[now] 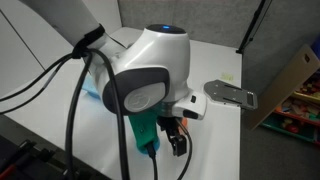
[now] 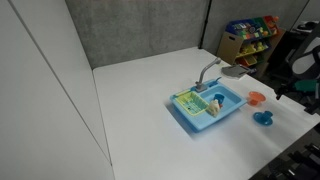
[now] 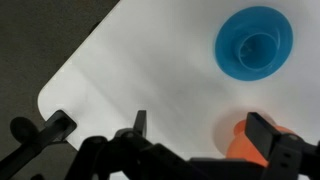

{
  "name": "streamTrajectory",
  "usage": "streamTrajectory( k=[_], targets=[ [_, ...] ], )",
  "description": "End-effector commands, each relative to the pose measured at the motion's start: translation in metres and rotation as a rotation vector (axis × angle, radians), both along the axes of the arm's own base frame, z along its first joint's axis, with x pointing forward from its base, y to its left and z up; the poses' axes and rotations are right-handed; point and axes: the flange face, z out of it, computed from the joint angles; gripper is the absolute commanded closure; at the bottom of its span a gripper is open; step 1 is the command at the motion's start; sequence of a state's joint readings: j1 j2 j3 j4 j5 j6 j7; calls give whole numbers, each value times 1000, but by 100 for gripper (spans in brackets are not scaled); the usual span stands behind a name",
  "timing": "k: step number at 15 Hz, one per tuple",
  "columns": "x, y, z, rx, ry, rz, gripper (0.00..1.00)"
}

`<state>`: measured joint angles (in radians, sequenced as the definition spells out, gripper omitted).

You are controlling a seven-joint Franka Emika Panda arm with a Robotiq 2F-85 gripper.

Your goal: Put the blue cup on the blue plate

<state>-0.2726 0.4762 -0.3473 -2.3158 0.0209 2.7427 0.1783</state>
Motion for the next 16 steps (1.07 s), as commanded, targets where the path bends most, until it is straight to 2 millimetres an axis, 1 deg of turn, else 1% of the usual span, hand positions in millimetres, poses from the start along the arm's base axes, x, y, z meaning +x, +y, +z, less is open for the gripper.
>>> streamTrajectory(
  k=[1,6,7,8,11,12,13,16],
  targets=[
    [-9,-15,-5,42,3,-35,0],
    [-17,-25,-25,60,29,-87,0],
    [-16,-24,-25,71,37,-97,0],
    [-22,-19,-24,44,32,-81,0],
    [-19,-20,-27,52,41,-86,0],
    [-19,-16,-23,35,42,-80,0],
    [-16,-18,-25,7,39,-92,0],
    [-13,-22,-35,-3,43,-102,0]
  ],
)
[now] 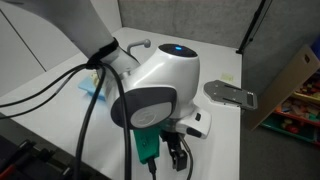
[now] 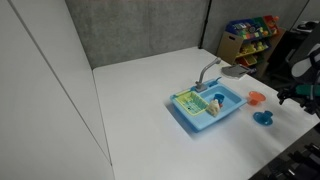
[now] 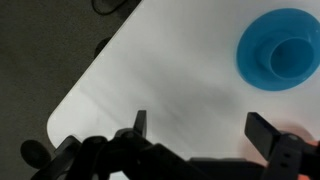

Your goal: Put the blue cup on the blue plate

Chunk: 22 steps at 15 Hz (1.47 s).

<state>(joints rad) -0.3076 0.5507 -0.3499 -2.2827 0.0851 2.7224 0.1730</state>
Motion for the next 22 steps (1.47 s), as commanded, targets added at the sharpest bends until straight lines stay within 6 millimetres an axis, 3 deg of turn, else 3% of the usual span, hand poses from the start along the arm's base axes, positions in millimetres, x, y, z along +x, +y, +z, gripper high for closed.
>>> streamTrajectory(
  k=[1,13,22],
  targets=[
    [4,-3,-11,-34,3,-11,0],
    [15,-3,-65,-44,-16,7,0],
    [24,-1,-90,-52,7,33,0]
  ],
)
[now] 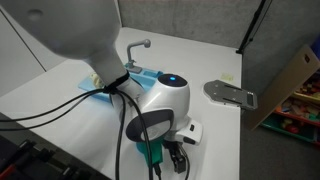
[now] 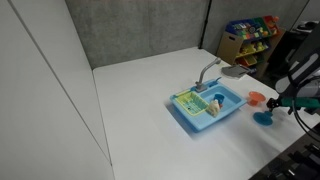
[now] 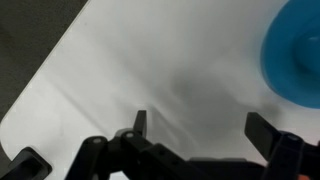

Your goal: Put the blue cup on the blue plate

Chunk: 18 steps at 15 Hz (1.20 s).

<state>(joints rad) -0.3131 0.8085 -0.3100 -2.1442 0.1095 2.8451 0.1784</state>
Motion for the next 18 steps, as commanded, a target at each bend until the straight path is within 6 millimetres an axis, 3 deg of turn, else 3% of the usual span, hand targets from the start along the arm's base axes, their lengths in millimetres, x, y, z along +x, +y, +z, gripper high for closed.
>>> streamTrajectory(
  k=[1,18],
  targets=[
    [7,-1,-7,-8,-13,-10,0],
    [8,24,-9,-18,-14,49,0]
  ],
)
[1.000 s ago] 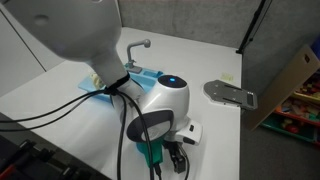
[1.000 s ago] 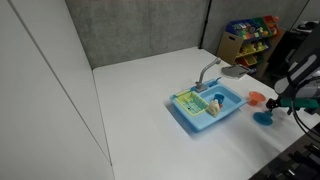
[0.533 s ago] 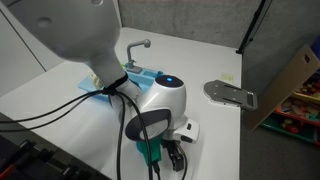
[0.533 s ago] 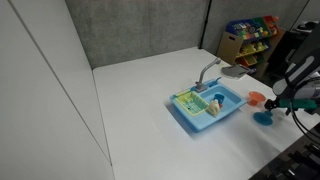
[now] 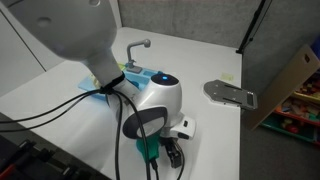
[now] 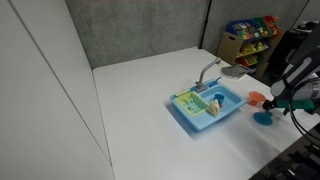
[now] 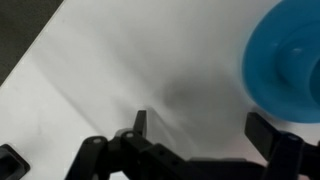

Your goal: Put the blue cup on the blue plate

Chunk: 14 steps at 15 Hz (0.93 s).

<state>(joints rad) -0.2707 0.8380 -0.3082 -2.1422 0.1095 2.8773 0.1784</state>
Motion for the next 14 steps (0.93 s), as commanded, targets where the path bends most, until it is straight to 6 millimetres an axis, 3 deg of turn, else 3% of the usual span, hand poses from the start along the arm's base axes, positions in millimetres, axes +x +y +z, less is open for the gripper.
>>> streamTrajectory(
  k=[1,14],
  targets=[
    [-2,6,2,-8,-15,1,0],
    [-18,18,5,-7,-5,26,0]
  ],
)
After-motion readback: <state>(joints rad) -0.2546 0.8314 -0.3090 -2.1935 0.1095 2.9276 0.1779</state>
